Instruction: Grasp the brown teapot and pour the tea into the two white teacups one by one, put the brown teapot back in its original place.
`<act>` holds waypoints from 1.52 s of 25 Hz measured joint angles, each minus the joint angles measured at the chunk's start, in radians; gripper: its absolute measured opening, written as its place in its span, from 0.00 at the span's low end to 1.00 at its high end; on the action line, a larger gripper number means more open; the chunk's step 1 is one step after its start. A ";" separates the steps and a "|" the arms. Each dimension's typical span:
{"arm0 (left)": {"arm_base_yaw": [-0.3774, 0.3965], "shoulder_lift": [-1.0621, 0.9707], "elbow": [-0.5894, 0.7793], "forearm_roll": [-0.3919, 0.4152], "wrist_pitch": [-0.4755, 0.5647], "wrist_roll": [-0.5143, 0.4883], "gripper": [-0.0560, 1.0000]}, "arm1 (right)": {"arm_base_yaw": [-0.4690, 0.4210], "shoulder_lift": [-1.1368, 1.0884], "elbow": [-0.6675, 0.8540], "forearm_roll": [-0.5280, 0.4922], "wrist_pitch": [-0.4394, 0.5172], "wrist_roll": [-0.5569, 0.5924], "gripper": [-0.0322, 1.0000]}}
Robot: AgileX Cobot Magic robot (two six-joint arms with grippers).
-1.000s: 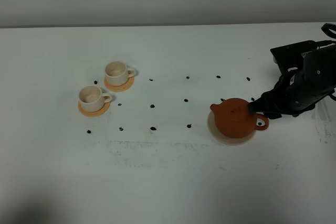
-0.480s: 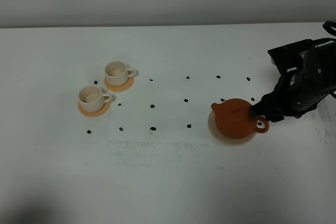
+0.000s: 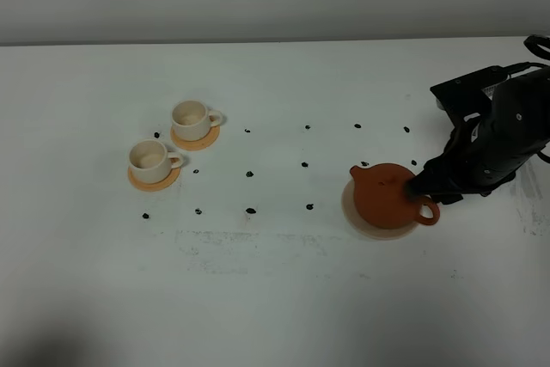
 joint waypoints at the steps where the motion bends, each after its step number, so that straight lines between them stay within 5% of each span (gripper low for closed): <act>1: 0.000 0.000 0.000 0.000 0.000 0.000 0.53 | 0.000 -0.004 0.000 -0.008 0.001 -0.001 0.46; 13: 0.000 0.000 0.000 0.000 0.000 0.000 0.53 | -0.004 -0.058 0.020 -0.110 0.039 -0.001 0.46; 24: 0.000 0.000 0.000 0.000 0.000 0.000 0.53 | -0.006 -0.313 0.250 -0.097 -0.302 -0.008 0.46; 38: 0.000 0.000 0.000 0.000 0.000 0.000 0.53 | -0.041 -0.147 0.297 -0.179 -0.435 -0.012 0.46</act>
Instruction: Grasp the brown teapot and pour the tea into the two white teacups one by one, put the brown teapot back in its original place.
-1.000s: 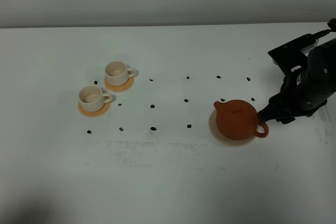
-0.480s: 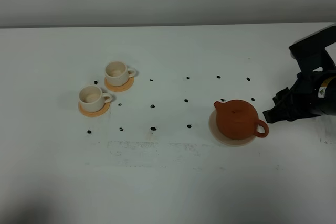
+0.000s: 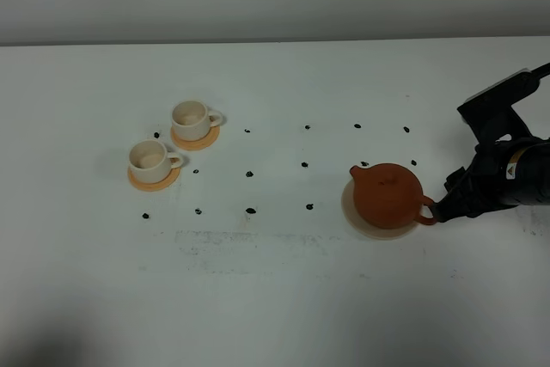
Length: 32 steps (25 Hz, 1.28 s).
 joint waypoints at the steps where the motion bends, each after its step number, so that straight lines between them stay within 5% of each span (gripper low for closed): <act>1: 0.000 0.000 0.000 0.000 0.000 0.000 0.53 | 0.000 0.012 0.000 0.000 -0.008 0.000 0.46; 32: 0.000 0.000 0.000 0.000 0.000 0.000 0.53 | 0.041 0.049 0.000 0.143 0.074 -0.061 0.43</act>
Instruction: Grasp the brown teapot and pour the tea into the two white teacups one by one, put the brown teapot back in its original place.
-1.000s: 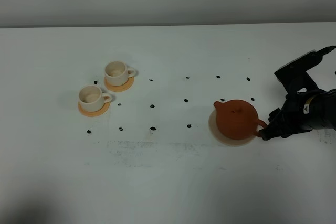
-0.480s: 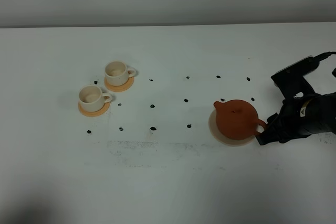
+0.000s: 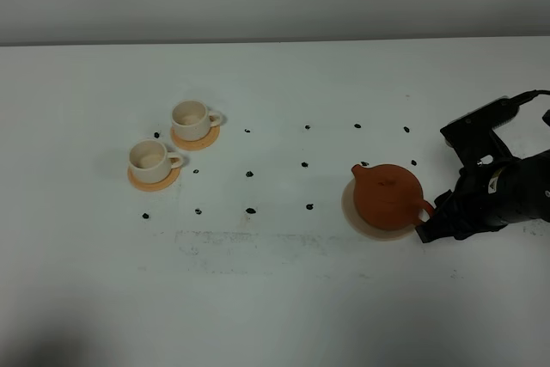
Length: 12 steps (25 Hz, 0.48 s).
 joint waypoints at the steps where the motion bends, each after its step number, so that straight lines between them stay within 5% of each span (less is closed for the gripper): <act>1: 0.000 0.000 0.000 0.000 0.000 0.000 0.53 | 0.004 0.000 -0.005 0.002 0.009 0.000 0.43; 12: 0.000 0.000 0.000 0.000 0.000 0.000 0.53 | 0.030 0.000 -0.044 0.073 0.099 -0.029 0.43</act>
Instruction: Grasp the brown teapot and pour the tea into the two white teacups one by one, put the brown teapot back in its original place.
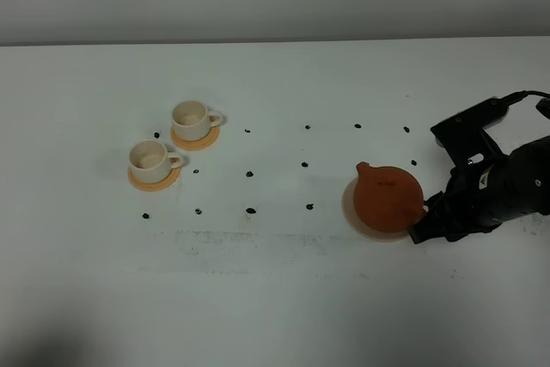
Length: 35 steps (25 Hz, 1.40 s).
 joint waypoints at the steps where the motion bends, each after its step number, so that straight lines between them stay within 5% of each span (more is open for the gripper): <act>1: 0.000 0.000 0.000 0.000 0.000 0.000 0.53 | 0.000 0.000 -0.001 0.009 0.003 -0.002 0.43; 21: 0.000 0.000 0.000 0.000 0.000 0.000 0.53 | 0.000 0.000 -0.002 0.239 0.029 -0.112 0.43; 35: 0.000 0.000 0.000 0.000 0.000 0.000 0.53 | -0.013 0.000 -0.003 0.246 0.056 -0.122 0.43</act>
